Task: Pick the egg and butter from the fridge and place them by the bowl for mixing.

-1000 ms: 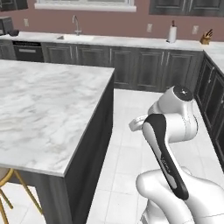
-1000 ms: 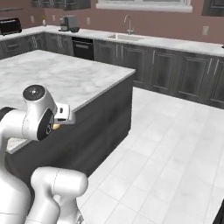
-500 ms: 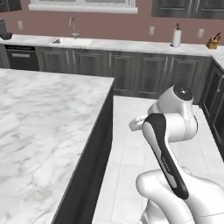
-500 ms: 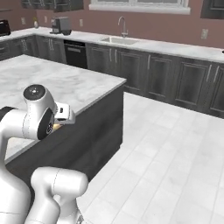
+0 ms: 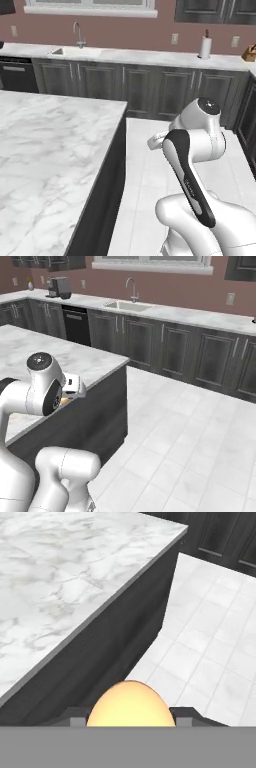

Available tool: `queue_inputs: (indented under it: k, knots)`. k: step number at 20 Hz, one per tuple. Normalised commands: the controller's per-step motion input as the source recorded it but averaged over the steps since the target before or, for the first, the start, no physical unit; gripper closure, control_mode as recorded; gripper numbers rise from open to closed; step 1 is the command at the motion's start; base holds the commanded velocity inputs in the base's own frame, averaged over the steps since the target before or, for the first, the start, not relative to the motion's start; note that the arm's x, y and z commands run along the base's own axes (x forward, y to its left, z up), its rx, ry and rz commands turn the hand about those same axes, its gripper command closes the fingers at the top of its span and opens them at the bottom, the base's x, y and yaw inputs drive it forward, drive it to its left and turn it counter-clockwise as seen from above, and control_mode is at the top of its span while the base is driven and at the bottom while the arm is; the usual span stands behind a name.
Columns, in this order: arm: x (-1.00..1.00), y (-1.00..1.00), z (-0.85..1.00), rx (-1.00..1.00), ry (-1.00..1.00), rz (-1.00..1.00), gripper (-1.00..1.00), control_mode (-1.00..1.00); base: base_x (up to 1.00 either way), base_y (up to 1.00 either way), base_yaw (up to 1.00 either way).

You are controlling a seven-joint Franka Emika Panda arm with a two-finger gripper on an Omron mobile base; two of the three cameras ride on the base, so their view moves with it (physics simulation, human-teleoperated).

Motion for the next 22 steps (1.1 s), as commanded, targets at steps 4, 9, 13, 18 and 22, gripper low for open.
queue_inputs:
  k: [4,9,13,18,22]
  knots:
    - [0.00,0.00,0.00,0.00,0.00,0.00,1.00,1.00,0.86,-0.07,0.00]
    - [0.00,0.00,0.00,0.00,0.00,0.00,1.00,1.00,0.91,-0.16,0.01]
    - [0.00,0.00,0.00,0.00,0.00,0.00,1.00,1.00,0.91,-0.19,0.03]
    - [0.00,0.00,0.00,0.00,0.00,0.00,1.00,1.00,0.91,-0.19,0.03]
    - [0.00,0.00,0.00,0.00,0.00,0.00,1.00,1.00,0.90,-0.18,0.03]
